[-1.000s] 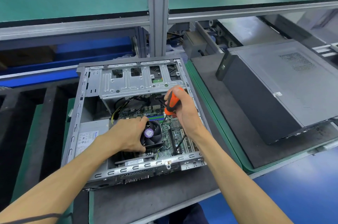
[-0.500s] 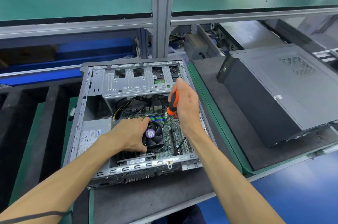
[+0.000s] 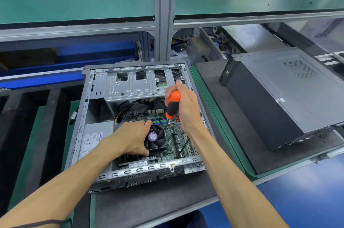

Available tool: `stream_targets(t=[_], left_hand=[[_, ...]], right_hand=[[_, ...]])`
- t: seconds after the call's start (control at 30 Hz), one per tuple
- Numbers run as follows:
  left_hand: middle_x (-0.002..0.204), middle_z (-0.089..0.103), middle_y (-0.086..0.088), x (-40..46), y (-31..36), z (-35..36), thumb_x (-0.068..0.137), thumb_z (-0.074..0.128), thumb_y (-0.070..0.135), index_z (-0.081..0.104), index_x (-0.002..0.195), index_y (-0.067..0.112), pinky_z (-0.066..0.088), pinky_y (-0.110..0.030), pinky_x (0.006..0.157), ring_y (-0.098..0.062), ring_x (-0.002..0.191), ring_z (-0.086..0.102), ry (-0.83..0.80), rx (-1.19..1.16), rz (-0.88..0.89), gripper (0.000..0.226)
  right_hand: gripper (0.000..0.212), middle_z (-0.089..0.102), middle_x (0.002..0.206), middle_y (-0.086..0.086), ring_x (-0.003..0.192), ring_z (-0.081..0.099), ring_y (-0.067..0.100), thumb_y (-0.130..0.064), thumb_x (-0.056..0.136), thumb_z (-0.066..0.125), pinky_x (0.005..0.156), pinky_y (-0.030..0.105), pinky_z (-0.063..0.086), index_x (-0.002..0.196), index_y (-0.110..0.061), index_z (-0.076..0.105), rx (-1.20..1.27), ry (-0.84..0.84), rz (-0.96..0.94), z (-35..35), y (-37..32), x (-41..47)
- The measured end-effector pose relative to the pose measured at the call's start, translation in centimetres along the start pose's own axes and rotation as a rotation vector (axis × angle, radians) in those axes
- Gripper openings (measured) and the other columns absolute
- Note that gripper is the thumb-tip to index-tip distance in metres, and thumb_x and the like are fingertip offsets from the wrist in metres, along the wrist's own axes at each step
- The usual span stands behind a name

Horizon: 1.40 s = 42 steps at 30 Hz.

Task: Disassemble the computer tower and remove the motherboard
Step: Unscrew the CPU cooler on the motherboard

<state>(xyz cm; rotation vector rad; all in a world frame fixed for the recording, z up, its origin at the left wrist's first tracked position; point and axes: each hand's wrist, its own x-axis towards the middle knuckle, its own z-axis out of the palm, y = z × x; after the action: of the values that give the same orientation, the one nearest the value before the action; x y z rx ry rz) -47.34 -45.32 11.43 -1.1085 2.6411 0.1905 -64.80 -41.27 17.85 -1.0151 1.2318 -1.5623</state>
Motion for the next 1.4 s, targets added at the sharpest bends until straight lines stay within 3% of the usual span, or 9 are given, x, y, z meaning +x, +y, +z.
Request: stream_targets(t=[0.13, 0.23, 0.4, 0.57, 0.7, 0.8, 1.0, 1.2, 1.4], left_hand=[[0.114, 0.059, -0.001, -0.1, 0.1, -0.1, 0.06, 0.071, 0.058, 0.038, 0.13, 0.018, 0.048, -0.037, 0.074, -0.025, 0.101, 0.06, -0.007, 0.002, -0.007, 0.087], [0.116, 0.059, -0.001, -0.1, 0.1, -0.1, 0.06, 0.071, 0.058, 0.039, 0.13, 0.017, 0.049, -0.039, 0.076, -0.025, 0.102, 0.061, -0.004, 0.004, -0.007, 0.088], [0.11, 0.061, 0.001, 0.1, 0.1, -0.1, 0.057, 0.067, 0.063, 0.044, 0.126, 0.02, 0.042, -0.036, 0.068, -0.024, 0.1, 0.062, 0.046, 0.024, 0.006, 0.085], [0.108, 0.061, 0.002, 0.1, 0.0, 0.1, 0.054, 0.065, 0.063, 0.044, 0.127, 0.02, 0.04, -0.034, 0.065, -0.024, 0.097, 0.063, 0.049, 0.042, 0.001, 0.088], [0.108, 0.061, 0.002, 0.0, -0.1, 0.1, 0.053, 0.064, 0.063, 0.044, 0.129, 0.019, 0.047, -0.036, 0.069, -0.024, 0.095, 0.063, 0.044, 0.021, 0.003, 0.09], [0.112, 0.061, 0.001, -0.1, 0.0, 0.1, 0.054, 0.065, 0.062, 0.044, 0.131, 0.018, 0.05, -0.038, 0.074, -0.024, 0.099, 0.063, 0.036, 0.014, 0.003, 0.091], [0.112, 0.061, 0.001, -0.2, 0.2, -0.2, 0.055, 0.067, 0.06, 0.044, 0.13, 0.019, 0.049, -0.037, 0.074, -0.025, 0.1, 0.062, 0.036, 0.018, 0.0, 0.088], [0.115, 0.061, 0.0, -0.1, 0.1, -0.1, 0.056, 0.068, 0.062, 0.043, 0.131, 0.019, 0.047, -0.037, 0.074, -0.025, 0.102, 0.062, 0.022, 0.022, -0.01, 0.09], [0.115, 0.06, 0.001, 0.0, 0.2, 0.1, 0.057, 0.069, 0.062, 0.04, 0.131, 0.021, 0.046, -0.038, 0.074, -0.024, 0.104, 0.062, 0.009, 0.008, -0.015, 0.089]], right_hand=[[0.072, 0.051, 0.058, 0.003, 0.05, 0.045, 0.018, -0.058, 0.104, 0.031, 0.053, 0.03, 0.038, 0.055, -0.014, 0.058, 0.179, -0.001, -0.038, 1.4, 0.8, 0.0], [0.06, 0.046, 0.06, 0.003, 0.05, 0.04, 0.016, -0.065, 0.094, 0.043, 0.049, 0.027, 0.036, 0.06, -0.018, 0.057, 0.156, 0.012, -0.06, 1.7, 1.1, -0.1], [0.042, 0.047, 0.066, 0.003, 0.049, 0.042, 0.017, -0.052, 0.087, 0.067, 0.045, 0.031, 0.035, 0.077, -0.016, 0.049, 0.069, 0.118, -0.081, 0.7, 0.8, -0.2], [0.041, 0.059, 0.06, 0.003, 0.055, 0.053, 0.019, -0.04, 0.101, 0.054, 0.057, 0.032, 0.047, 0.065, -0.022, 0.058, 0.028, 0.108, -0.121, 0.1, -0.2, 0.9], [0.052, 0.05, 0.054, -0.002, 0.049, 0.043, 0.018, -0.062, 0.095, 0.049, 0.046, 0.029, 0.032, 0.057, -0.026, 0.051, -0.019, 0.115, 0.004, -0.1, -0.7, 1.3], [0.055, 0.052, 0.053, -0.001, 0.046, 0.048, 0.016, -0.07, 0.087, 0.054, 0.045, 0.027, 0.039, 0.061, -0.021, 0.05, -0.022, 0.143, 0.017, 0.0, -0.5, 1.4], [0.05, 0.064, 0.062, 0.003, 0.06, 0.056, 0.016, -0.054, 0.099, 0.049, 0.073, 0.03, 0.05, 0.059, -0.025, 0.059, -0.035, 0.079, -0.014, 0.3, -0.6, 1.8], [0.06, 0.04, 0.045, -0.001, 0.041, 0.034, 0.015, -0.05, 0.103, 0.042, 0.044, 0.024, 0.033, 0.052, -0.018, 0.046, 0.226, -0.063, 0.024, -0.4, -0.4, 1.9], [0.05, 0.047, 0.052, 0.004, 0.046, 0.038, 0.019, -0.048, 0.096, 0.059, 0.05, 0.027, 0.041, 0.06, -0.015, 0.046, 0.105, 0.152, -0.054, -1.2, -0.4, 1.1]])
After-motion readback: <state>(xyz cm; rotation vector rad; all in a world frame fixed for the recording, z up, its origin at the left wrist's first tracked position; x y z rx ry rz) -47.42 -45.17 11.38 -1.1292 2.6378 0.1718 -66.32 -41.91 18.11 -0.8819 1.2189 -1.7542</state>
